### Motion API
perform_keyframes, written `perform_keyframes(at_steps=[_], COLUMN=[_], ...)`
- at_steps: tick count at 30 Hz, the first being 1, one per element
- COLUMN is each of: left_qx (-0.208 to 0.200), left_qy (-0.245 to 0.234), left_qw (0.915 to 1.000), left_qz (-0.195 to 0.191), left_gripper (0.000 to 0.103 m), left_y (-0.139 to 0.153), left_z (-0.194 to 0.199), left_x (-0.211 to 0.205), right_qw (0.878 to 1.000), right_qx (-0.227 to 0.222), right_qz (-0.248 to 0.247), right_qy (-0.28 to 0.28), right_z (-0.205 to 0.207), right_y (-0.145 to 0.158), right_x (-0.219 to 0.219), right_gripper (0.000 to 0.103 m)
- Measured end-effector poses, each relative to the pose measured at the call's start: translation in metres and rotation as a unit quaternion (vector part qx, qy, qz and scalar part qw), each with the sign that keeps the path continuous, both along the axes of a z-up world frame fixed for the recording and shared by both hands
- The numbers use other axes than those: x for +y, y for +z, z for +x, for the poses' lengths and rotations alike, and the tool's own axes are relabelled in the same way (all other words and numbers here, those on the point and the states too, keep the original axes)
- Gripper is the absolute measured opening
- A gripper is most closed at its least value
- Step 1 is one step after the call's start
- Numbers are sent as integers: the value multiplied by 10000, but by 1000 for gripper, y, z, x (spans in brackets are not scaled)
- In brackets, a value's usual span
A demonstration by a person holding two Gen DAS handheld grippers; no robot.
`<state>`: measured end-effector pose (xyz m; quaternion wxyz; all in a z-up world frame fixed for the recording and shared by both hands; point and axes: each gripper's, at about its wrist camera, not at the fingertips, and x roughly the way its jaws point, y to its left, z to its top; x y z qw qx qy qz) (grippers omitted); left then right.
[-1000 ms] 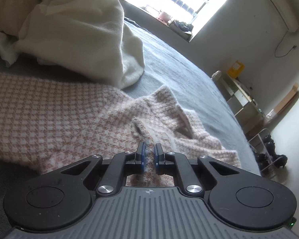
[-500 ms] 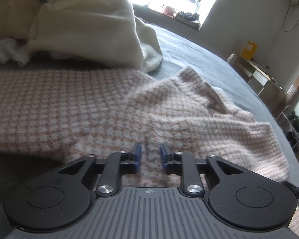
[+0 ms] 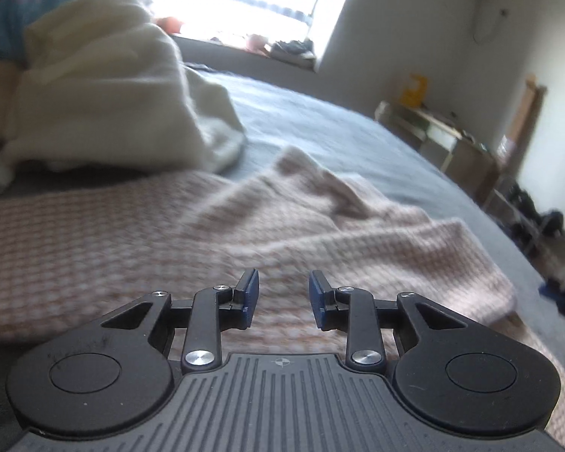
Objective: Fold clothes
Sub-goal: 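Open the left gripper and release the sweater fold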
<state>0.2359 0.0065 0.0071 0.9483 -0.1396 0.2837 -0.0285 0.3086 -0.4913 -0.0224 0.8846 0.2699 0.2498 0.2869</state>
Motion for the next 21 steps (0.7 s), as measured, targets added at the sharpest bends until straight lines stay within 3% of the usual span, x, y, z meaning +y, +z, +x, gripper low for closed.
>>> perform_keyframes(at_steps=[3, 5, 9, 12, 15, 18, 21], left_qx=[117, -3, -377, -423, -402, -108, 159], left_qy=[-189, -193, -619, -1375, -2261, -2918, -2858], left_qw=[9997, 9995, 9949, 9853, 9656, 9473, 9484], left_qz=[132, 231, 705, 925, 1222, 1316, 1367], left_gripper=[29, 29, 29, 29, 29, 30, 30], left_y=[-4, 2, 27, 36, 28, 5, -22], left_z=[11, 15, 39, 76, 115, 152, 186], left_x=[-15, -19, -48, -102, -174, -235, -265], right_qw=[9974, 9873, 9374, 9392, 9441, 9514, 9597], right_qx=[-164, -251, -326, -398, -506, -525, -495], right_qz=[-678, -1545, -3455, -3399, -3246, -3016, -2738], right_qy=[190, 267, 299, 281, 274, 328, 393], right_z=[3, 5, 11, 7, 3, 1, 2], right_y=[17, 16, -10, -15, -19, -18, -20], right_x=[44, 79, 134, 134, 130, 120, 112], right_gripper=[23, 23, 16, 16, 16, 17, 17])
